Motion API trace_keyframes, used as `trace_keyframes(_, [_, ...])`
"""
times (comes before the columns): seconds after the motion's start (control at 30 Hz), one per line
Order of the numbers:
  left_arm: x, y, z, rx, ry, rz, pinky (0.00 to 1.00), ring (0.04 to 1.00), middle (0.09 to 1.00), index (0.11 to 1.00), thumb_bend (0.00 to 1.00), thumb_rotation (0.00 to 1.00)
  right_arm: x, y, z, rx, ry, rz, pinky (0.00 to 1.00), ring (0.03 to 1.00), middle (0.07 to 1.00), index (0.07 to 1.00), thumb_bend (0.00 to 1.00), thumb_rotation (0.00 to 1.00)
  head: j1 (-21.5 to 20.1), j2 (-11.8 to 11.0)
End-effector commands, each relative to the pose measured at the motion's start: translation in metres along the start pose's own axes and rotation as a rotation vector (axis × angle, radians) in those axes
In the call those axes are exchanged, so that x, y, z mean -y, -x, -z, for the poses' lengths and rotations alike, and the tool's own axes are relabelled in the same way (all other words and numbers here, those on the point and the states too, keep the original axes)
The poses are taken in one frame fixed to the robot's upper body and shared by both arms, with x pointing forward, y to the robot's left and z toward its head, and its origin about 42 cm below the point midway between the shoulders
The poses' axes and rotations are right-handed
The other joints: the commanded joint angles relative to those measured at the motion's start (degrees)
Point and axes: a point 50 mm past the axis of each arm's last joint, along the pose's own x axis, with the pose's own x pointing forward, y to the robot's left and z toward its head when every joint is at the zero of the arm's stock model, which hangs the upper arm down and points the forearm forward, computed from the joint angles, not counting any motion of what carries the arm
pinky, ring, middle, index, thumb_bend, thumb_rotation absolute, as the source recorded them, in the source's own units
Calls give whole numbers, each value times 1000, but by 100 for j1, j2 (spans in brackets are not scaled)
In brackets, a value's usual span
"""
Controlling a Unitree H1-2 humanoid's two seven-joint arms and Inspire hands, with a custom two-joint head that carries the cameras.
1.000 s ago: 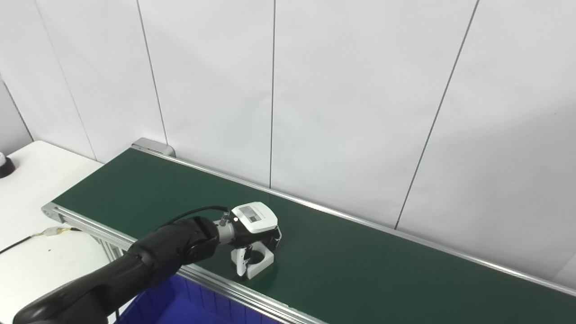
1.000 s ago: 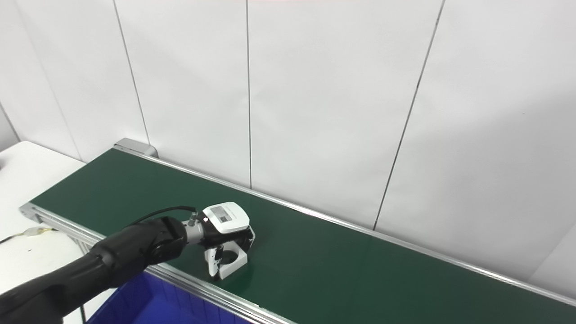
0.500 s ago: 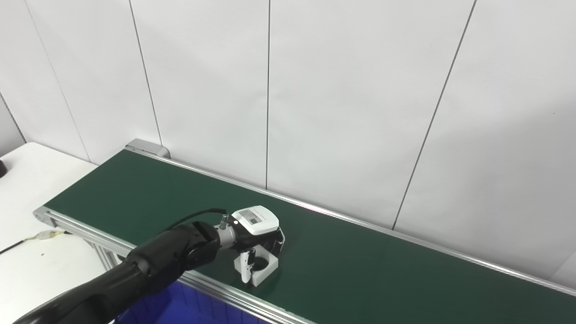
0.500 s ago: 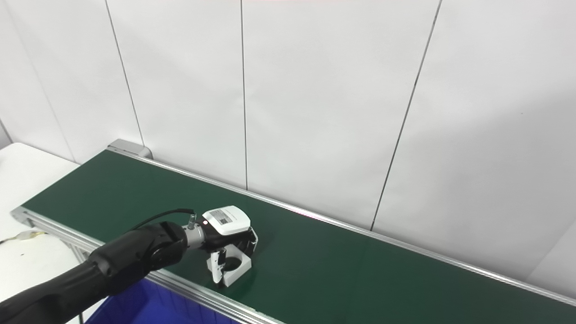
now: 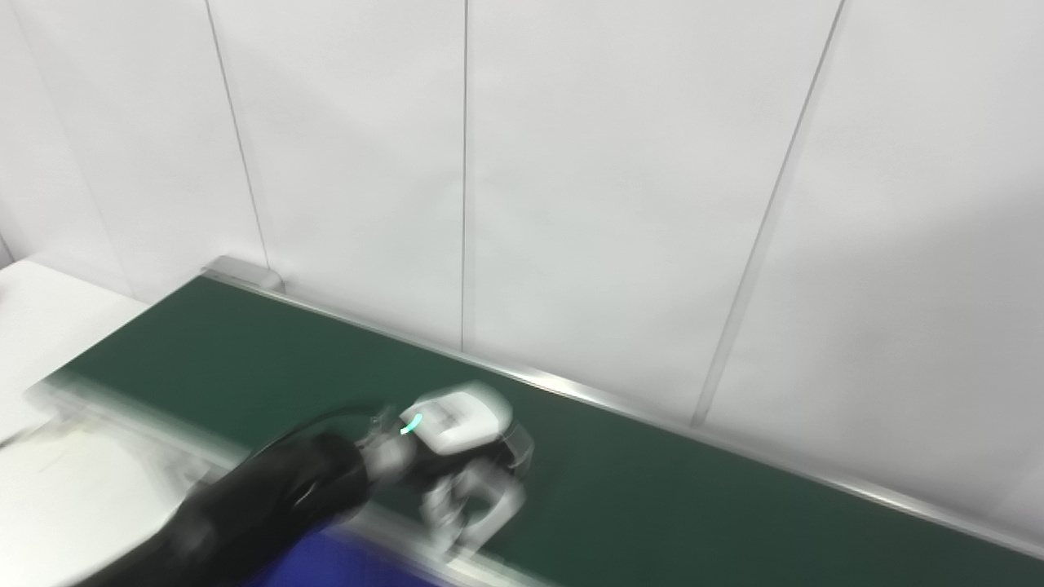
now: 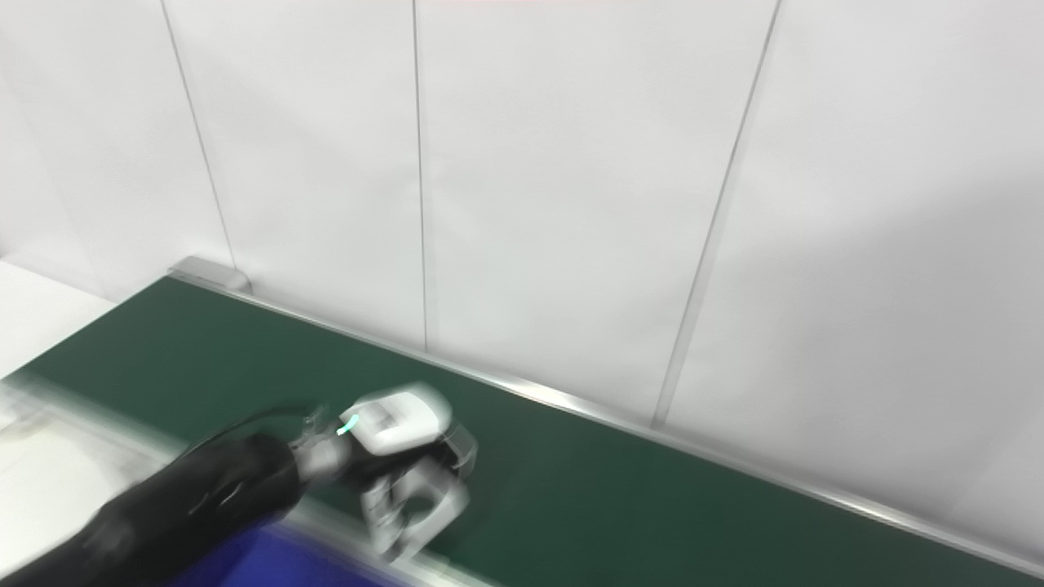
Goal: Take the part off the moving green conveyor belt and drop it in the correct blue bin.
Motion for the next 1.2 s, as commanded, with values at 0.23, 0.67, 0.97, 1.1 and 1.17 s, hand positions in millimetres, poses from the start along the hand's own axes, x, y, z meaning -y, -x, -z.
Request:
trace_keyframes(0.23, [-30,27,-32,2,-16,-112,427,410,469,523,501,0,10,-3,-13,82,12,7,792,841,872,953,520,552,26,35])
trace_keyframes(0.67, [-41,50,-52,22,-2,-167,420,411,492,511,501,0,13,1,-15,74,14,7,787,838,875,949,530,555,-63,212])
trace_keyframes(0.97, [-41,70,-75,47,128,-178,390,428,515,487,502,0,18,3,-22,78,24,9,782,829,865,936,557,549,-214,596])
trace_keyframes(1.1, [-37,77,-81,41,178,-177,365,415,518,493,500,0,20,2,-26,85,26,12,771,818,853,924,565,508,-274,744])
trace_keyframes(1.17, [-34,81,-82,40,207,-185,377,419,519,492,500,0,21,1,-29,87,28,13,761,809,846,916,571,487,-293,780])
